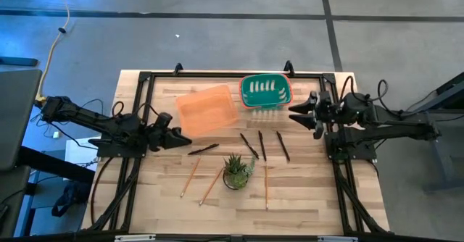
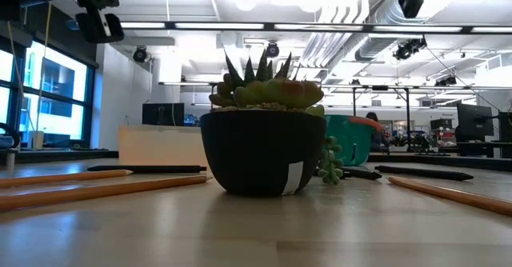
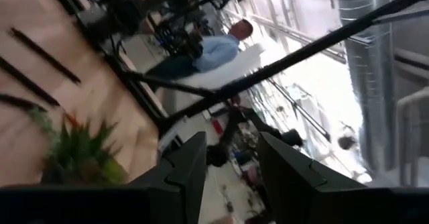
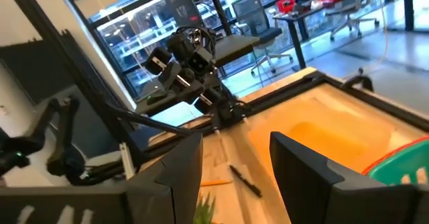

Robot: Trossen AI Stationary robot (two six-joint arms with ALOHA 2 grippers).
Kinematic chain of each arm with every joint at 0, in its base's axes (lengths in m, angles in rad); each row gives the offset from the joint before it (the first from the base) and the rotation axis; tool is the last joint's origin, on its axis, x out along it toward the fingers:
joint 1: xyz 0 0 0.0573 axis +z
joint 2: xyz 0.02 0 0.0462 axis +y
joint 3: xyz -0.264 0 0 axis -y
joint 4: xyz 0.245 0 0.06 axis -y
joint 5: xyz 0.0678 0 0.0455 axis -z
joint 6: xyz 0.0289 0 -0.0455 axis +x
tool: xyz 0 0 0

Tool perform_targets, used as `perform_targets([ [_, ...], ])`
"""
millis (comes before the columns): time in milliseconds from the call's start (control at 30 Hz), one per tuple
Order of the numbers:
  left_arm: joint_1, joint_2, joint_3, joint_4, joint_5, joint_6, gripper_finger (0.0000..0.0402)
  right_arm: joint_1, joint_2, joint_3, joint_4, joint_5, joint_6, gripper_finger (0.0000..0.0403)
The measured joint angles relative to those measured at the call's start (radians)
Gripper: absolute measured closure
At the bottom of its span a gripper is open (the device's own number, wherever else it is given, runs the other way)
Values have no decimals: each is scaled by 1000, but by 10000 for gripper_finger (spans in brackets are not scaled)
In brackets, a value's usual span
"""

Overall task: Sort pens & pencils
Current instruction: Put the orange pencil into the orange bin

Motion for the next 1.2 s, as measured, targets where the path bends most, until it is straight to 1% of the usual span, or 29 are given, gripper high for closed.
perform_targets([
  [67, -4, 3, 0, -8, 45, -48, 279, 0, 0, 0, -10, -10, 19, 238],
  [133, -21, 14, 0, -14, 65, -87, 279, 0, 1, 0, -24, -15, 34, 238],
  [200, -49, 25, 0, -16, 61, -100, 279, 0, 2, 0, -28, -15, 43, 238],
  [333, -105, 65, 1, -31, 18, -121, 280, 0, 16, 0, -27, -25, 43, 238],
  [400, -130, 87, 29, -108, -14, -129, 280, 0, 25, 0, -27, -26, 42, 238],
  [600, -176, 164, 225, -528, -74, -119, 280, 0, 49, 0, -27, -26, 33, 238],
  [767, -177, 249, 393, -782, -117, -122, 280, 0, 58, 0, -24, -9, 13, 238],
  [867, -176, 326, 466, -906, -122, -179, 280, 0, 58, 0, -26, 1, 5, 238],
  [1033, -192, 492, 539, -986, -71, -293, 280, 0, 58, 0, -26, 1, -13, 238],
  [1200, -205, 661, 625, -1037, -26, -364, 280, 0, 56, 0, -26, 1, -27, 238],
])
